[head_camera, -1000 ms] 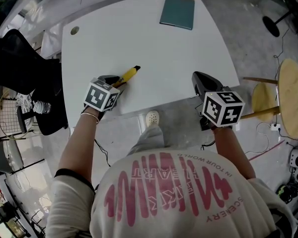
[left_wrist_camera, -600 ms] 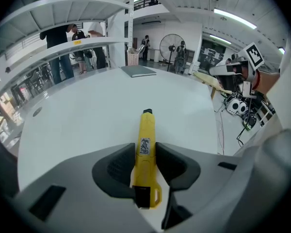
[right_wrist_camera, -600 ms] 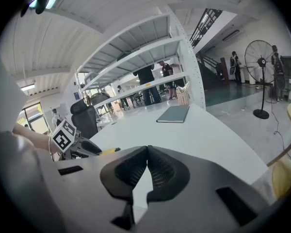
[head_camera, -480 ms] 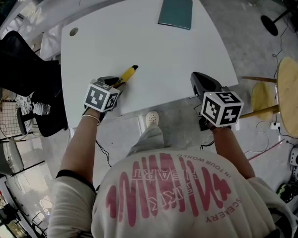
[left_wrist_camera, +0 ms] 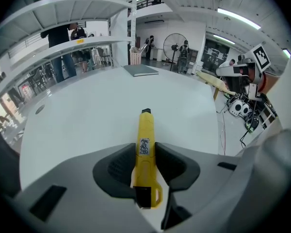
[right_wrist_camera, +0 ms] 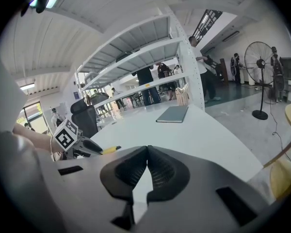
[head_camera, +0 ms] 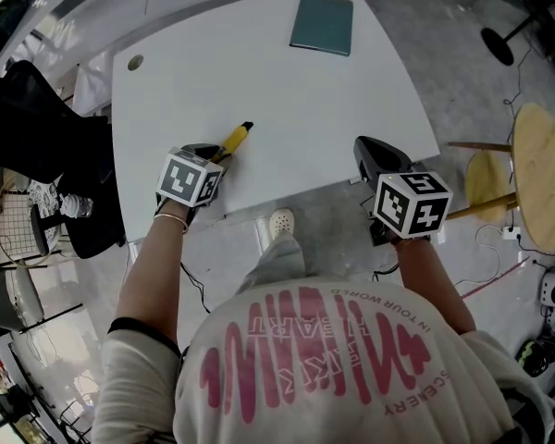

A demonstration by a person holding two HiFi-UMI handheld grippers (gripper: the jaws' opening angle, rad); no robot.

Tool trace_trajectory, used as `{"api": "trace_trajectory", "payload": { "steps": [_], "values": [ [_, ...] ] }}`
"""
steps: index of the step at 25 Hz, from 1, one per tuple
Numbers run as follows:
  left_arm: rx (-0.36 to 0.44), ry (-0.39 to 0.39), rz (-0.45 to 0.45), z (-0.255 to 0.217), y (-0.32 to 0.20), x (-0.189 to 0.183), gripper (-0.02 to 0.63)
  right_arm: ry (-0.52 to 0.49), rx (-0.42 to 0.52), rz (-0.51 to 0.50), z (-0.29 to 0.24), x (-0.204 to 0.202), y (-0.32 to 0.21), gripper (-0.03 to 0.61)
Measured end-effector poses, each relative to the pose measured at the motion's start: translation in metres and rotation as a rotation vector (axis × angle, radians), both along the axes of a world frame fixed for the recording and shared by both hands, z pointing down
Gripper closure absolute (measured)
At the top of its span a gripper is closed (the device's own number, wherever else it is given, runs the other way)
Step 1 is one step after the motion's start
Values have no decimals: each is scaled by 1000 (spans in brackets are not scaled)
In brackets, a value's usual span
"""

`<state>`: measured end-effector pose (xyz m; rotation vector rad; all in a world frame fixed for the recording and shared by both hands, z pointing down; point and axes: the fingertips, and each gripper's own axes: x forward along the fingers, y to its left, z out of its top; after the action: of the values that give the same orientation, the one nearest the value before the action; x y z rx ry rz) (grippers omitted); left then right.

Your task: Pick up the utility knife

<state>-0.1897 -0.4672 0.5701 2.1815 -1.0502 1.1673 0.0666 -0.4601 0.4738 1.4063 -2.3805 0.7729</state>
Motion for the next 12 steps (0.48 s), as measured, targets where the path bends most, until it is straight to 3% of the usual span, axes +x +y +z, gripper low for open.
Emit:
{"api": "trace_trajectory", "payload": {
  "steps": [12],
  "values": [
    [-16, -15, -13, -3, 0, 5, 479, 0, 14, -1, -10, 6, -1, 563]
  ]
}}
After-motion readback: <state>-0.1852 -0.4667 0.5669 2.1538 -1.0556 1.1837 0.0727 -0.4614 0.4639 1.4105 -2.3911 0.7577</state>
